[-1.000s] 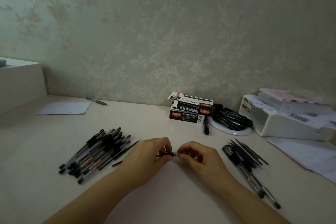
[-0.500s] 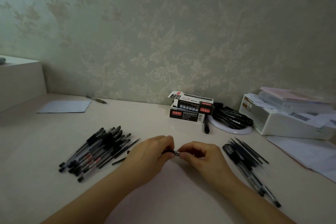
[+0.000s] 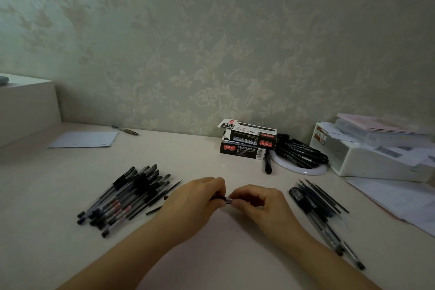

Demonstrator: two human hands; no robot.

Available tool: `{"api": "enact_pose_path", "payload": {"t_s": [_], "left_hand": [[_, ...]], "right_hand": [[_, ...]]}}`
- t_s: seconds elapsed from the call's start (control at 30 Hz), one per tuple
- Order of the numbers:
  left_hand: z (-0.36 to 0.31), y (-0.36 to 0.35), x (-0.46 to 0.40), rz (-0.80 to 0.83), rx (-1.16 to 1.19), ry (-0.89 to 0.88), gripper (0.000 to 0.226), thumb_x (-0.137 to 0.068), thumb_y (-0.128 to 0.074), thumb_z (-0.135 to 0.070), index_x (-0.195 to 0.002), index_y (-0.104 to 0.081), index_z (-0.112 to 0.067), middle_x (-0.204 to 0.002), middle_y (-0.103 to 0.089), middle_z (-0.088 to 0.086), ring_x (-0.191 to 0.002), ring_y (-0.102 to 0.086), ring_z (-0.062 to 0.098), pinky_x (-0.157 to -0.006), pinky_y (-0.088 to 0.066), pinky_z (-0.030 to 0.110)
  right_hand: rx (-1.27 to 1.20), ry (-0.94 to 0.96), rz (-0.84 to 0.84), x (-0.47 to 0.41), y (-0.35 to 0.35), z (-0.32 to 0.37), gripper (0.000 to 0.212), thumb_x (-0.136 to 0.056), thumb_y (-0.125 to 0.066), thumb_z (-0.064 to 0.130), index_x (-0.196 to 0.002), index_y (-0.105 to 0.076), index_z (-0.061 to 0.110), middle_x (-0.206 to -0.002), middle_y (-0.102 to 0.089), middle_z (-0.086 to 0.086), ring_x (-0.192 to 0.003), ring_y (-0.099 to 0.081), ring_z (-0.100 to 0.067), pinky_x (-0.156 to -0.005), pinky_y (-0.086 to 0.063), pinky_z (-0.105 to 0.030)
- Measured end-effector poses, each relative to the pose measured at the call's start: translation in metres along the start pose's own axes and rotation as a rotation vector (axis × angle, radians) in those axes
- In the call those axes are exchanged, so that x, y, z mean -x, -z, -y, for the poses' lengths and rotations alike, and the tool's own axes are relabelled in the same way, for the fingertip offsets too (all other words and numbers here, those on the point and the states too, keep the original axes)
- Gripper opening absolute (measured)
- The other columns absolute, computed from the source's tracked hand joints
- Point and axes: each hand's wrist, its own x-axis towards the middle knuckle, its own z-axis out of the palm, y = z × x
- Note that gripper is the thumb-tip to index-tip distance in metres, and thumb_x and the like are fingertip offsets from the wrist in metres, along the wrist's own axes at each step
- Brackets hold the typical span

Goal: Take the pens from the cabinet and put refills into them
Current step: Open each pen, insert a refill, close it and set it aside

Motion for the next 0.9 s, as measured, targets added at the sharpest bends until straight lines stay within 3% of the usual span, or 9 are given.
{"api": "enact_pose_path", "payload": {"t_s": [0.13,0.23,0.4,0.57,0.9], "left_hand": [[0.006,0.003,0.001,-0.065,0.044,0.044,0.007,-0.092,-0.057,-0.035,-0.089,-0.055,-0.029,-0.087,-0.059,-0.014,-0.073,-0.052,0.004,-0.068,-0.048,0.029],[0.017,0.016,-0.004,-0.243,-0.026,0.153,0.009,-0.090,-0.059,-0.035,-0.086,-0.055,-0.027,-0.082,-0.058,-0.012,-0.071,-0.051,0.006,-0.065,-0.047,0.031],[0.060,0.051,-0.001,-0.452,-0.145,0.518,0.006,-0.091,-0.058,-0.023,-0.088,-0.060,-0.018,-0.084,-0.057,0.000,-0.072,-0.051,0.018,-0.062,-0.041,0.032],[0.094,0.062,0.011,-0.421,-0.143,0.803,0.019,-0.091,-0.050,-0.007,-0.102,-0.065,-0.007,-0.099,-0.061,0.013,-0.078,-0.044,0.021,-0.067,-0.034,0.032],[0.097,0.057,0.011,-0.295,-0.188,0.836,0.023,-0.091,-0.048,-0.003,-0.103,-0.067,-0.004,-0.104,-0.061,0.015,-0.080,-0.046,0.023,-0.068,-0.037,0.032]], "right_hand": [[0.001,-0.013,-0.040,-0.001,-0.003,0.000,0.017,-0.089,-0.068,0.030,-0.102,-0.070,0.041,-0.097,-0.069,0.021,-0.087,-0.064,-0.004,-0.075,-0.051,-0.016],[-0.022,-0.071,-0.101,-0.001,-0.001,-0.002,0.021,-0.090,-0.067,0.031,-0.109,-0.065,0.041,-0.098,-0.065,0.024,-0.084,-0.062,-0.001,-0.073,-0.049,-0.012],[-0.020,-0.098,-0.078,0.001,-0.002,0.000,0.014,-0.091,-0.067,0.027,-0.102,-0.070,0.035,-0.095,-0.066,0.025,-0.083,-0.062,-0.005,-0.073,-0.050,-0.013],[0.007,-0.113,-0.062,0.002,-0.001,0.004,0.011,-0.091,-0.067,0.027,-0.098,-0.071,0.034,-0.095,-0.065,0.028,-0.085,-0.060,-0.001,-0.075,-0.049,-0.011],[-0.005,-0.121,-0.059,0.004,0.000,0.006,0.011,-0.091,-0.067,0.028,-0.096,-0.072,0.037,-0.094,-0.069,0.018,-0.085,-0.061,-0.004,-0.076,-0.049,-0.011]]}}
